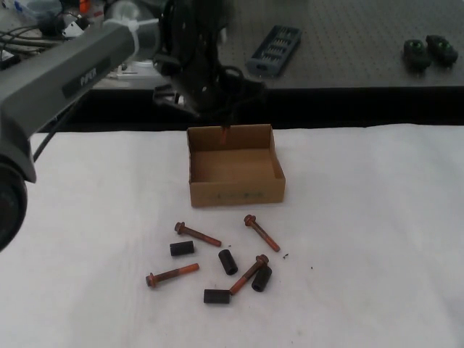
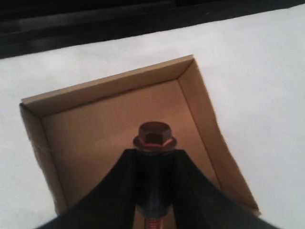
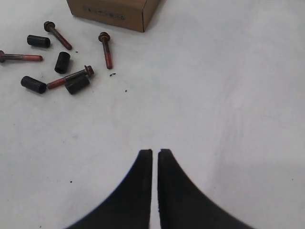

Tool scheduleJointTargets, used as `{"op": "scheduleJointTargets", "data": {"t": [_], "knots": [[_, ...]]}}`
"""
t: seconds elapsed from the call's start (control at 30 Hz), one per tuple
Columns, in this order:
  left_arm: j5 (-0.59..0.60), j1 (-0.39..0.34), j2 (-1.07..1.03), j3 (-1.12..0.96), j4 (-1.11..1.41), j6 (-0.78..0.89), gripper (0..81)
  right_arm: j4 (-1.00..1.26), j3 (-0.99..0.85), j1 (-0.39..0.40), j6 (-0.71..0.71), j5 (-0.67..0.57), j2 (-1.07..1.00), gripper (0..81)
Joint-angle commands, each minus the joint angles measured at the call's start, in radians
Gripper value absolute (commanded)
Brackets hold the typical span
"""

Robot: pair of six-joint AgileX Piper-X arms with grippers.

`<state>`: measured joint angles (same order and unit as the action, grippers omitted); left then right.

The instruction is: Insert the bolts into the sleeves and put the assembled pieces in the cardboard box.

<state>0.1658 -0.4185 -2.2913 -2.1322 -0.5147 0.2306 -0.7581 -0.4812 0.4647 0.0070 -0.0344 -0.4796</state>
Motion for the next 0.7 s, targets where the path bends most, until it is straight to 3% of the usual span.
{"op": "scheduleJointTargets", "data": {"t": [0.0,0.67], "knots": [[-0.020,0.012,-0.017,-0.014,0.001,0.049,0.6,-0.001,0.000,-0.004,-0.001,0.001,0.007,3.7],[-0.024,0.022,-0.124,-0.014,0.001,0.106,0.6,-0.001,0.000,-0.004,-0.001,0.001,0.007,3.7]]}}
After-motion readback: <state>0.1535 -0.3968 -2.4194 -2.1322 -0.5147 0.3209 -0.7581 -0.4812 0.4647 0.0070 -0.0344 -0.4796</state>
